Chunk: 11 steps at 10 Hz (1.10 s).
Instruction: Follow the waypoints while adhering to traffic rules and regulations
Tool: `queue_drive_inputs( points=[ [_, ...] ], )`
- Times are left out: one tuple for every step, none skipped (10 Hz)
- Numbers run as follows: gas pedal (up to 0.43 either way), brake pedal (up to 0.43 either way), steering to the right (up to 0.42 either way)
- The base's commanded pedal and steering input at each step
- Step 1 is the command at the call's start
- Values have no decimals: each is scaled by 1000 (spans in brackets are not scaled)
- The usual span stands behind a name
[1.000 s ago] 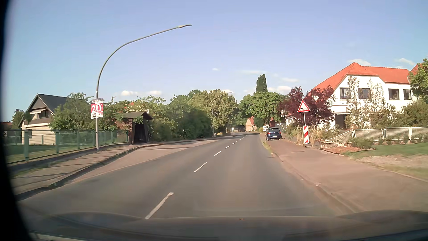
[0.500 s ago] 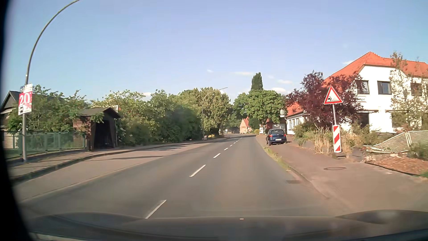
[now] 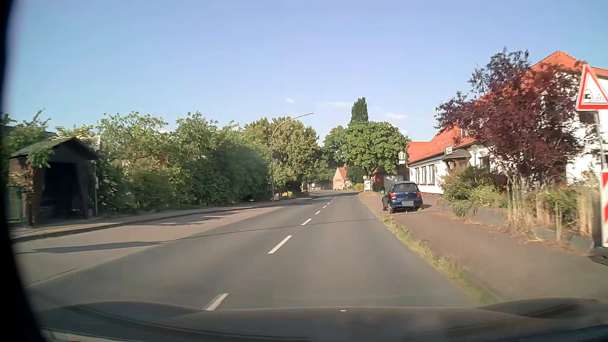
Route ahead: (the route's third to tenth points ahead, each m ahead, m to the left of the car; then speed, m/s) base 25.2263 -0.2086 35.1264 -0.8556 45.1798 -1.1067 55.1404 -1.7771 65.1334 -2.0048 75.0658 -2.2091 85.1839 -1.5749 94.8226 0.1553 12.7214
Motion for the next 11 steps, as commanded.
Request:
queue_drive_inputs(
  points=[
    [130,6,16],
    [130,6,14],
    [130,6,10],
    [130,6,12],
    [130,6,12],
    [130,6,15],
    [130,6,18],
    [130,6,18],
    [130,6,18],
    [130,6,18],
    [130,6,18]
  ],
)
